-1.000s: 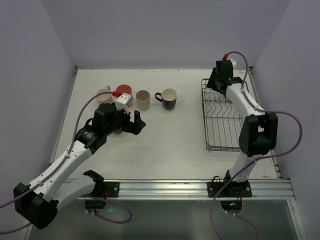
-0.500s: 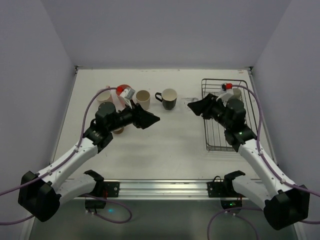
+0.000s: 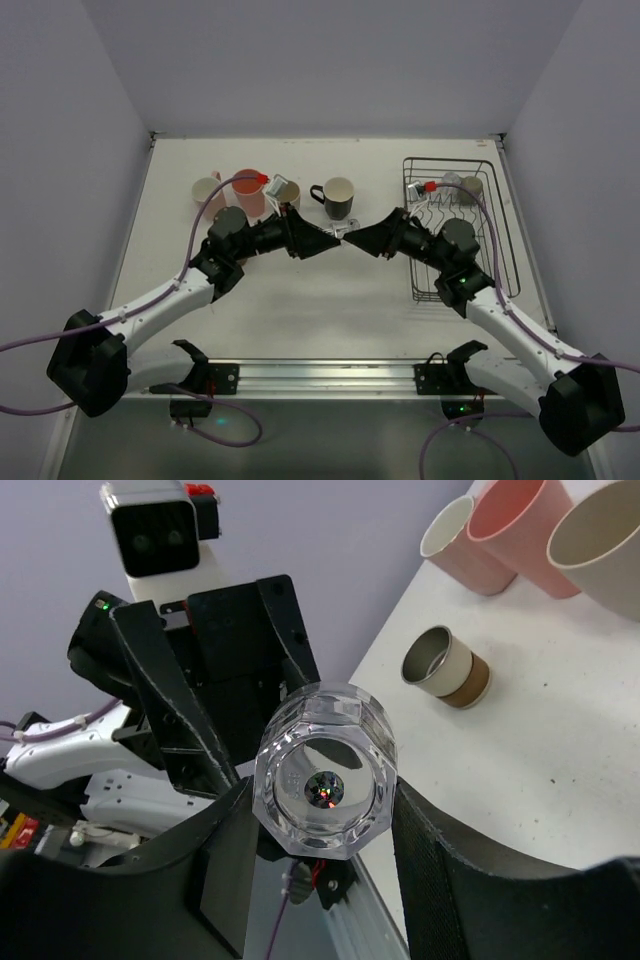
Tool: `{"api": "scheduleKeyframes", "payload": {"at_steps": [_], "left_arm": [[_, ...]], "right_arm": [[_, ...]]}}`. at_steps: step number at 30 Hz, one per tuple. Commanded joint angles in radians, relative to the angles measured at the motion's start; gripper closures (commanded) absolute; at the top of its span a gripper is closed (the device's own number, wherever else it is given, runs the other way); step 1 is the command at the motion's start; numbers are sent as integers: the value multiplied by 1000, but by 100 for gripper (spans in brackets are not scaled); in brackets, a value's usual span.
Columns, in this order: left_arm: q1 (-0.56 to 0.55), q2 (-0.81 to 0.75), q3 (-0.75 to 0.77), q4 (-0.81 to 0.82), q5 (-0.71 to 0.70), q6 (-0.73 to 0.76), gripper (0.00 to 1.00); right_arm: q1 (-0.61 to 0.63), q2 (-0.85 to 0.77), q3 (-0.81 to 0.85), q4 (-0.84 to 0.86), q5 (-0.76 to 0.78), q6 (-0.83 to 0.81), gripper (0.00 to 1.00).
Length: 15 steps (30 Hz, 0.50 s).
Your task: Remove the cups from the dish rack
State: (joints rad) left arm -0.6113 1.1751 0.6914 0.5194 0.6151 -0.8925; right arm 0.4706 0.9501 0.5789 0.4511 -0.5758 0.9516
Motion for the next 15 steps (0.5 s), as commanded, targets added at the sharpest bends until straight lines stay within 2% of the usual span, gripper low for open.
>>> {"api": "scheduleKeyframes", "payload": {"at_steps": [1, 3, 5, 6, 7, 9, 11, 12, 14, 15], "left_arm": [[-11, 8, 16, 96, 31, -28, 45], [-11, 11, 13, 106, 31, -25, 50], [-11, 12, 7, 117, 29, -25, 66], [-10, 12, 5, 113, 26, -16, 81], [-11, 5, 5, 102, 9, -7, 88], [-10, -3, 17, 13, -38, 45, 100], [-11, -18, 54, -97, -95, 136, 100], [-10, -22, 69, -231, -171, 177, 100], [-11, -17, 133, -379, -254, 292, 100], [-11, -8, 160, -538, -350, 334, 100]], "right_arm": [[19, 50, 3, 123, -48, 39, 68], [23, 73, 4, 149, -55, 50, 68], [26, 107, 3, 169, -61, 64, 68], [28, 117, 1, 191, -65, 68, 67], [28, 130, -4, 199, -65, 76, 66], [28, 136, -7, 204, -55, 76, 47], [26, 124, -7, 180, -33, 59, 27], [26, 113, -1, 129, 3, 46, 14], [26, 90, 13, 54, 52, -22, 4], [26, 63, 38, -59, 86, -51, 1]]}}
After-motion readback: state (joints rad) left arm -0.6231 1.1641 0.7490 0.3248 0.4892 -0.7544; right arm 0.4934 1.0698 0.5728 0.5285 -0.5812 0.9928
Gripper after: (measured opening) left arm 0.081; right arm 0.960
